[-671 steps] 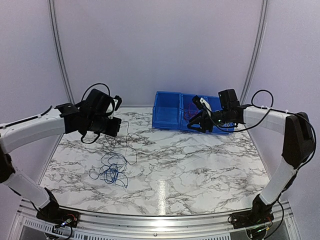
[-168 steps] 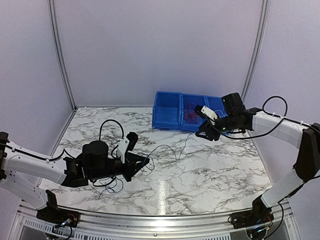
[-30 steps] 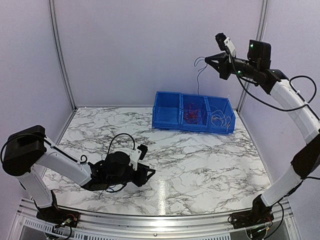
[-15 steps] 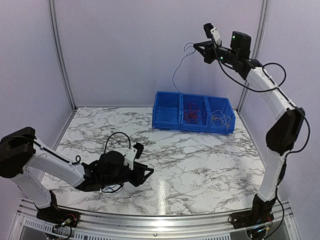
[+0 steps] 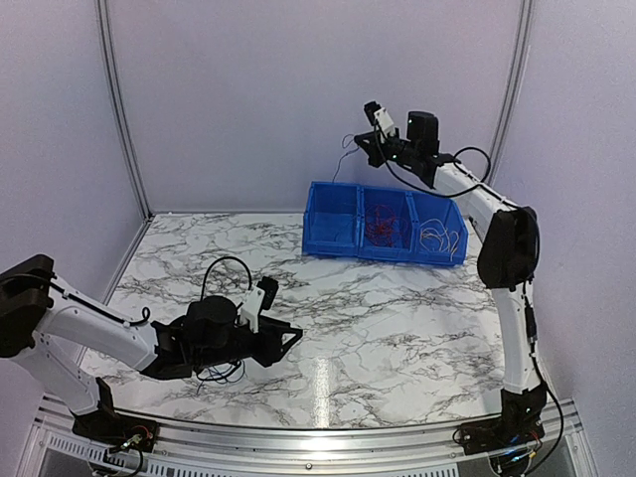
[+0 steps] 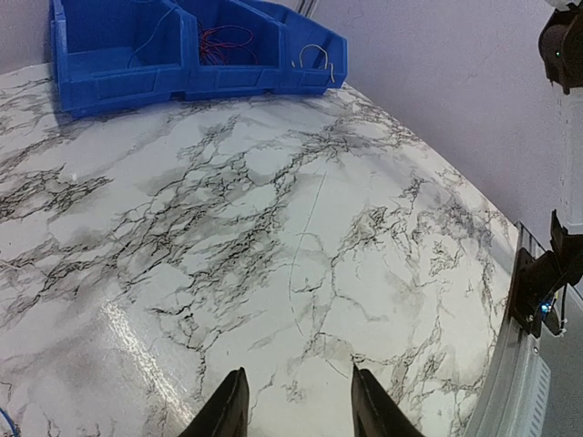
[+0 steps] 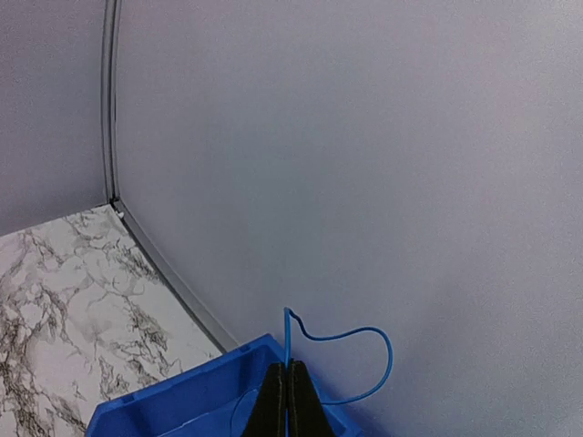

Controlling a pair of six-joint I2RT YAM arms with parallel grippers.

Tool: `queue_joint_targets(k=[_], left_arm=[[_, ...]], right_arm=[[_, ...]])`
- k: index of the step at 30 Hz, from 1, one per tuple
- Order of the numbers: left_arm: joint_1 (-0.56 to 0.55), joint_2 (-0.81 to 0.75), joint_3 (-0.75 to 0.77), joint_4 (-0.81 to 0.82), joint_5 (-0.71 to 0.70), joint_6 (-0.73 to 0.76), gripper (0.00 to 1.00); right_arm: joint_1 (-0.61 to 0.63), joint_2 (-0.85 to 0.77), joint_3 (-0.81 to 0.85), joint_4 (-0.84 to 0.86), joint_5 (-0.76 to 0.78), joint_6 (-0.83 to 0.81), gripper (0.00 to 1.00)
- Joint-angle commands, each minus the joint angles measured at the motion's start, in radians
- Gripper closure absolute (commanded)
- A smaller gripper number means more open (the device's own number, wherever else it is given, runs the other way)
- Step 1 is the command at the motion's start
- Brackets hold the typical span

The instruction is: Untangle the cables

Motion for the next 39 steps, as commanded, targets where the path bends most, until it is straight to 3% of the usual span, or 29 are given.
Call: queue_joint_targets(k=[1,6,10,12,18,23,27,31,39], left_arm=[[-0.005,-0.039,-0.005,-0.033,-0.025,-0.004,0.59],[-0.005,-0.085,-0.02,-0.048,-0.072,-0.03,0.59],[-0.005,-0.195,-0.033,-0.132,-0.173,-0.052,0.59],[-0.005,-0.261,-0.024,-0.252,-0.251,-0.074,0.56],[0.022,-0.427,0.044,-0.777,-0.563,-0.327,0.47],[0.09,-0.523,0.007,-0.991,-0.578,-0.501,0.46],[0.23,-0.581,-0.093,-1.012,-0.428,-0.566,0.5],[0.309,-0.577,-0.14,-0.906,-0.348,-0.484,0.52],[0.47,-0.31,-0.076,-0.724,-0.216,-0.297,0.57]], right_arm=[[0.039,0.051,0.011,0.005,0.02,-0.029,1.0],[0.054,0.062,-0.058,-0.015,-0.002,-0.022,0.98],[0.054,0.022,-0.103,-0.099,-0.004,-0.03,0.65],[0.049,-0.047,-0.175,-0.124,0.004,-0.029,0.55],[0.041,-0.415,-0.627,-0.05,-0.01,-0.039,0.45],[0.048,-0.723,-1.018,-0.016,-0.132,-0.041,0.45],[0.059,-0.887,-1.206,-0.022,-0.219,-0.051,0.45],[0.057,-0.962,-1.349,0.031,-0.255,-0.057,0.45],[0.021,-0.967,-1.368,0.028,-0.335,-0.041,0.47]])
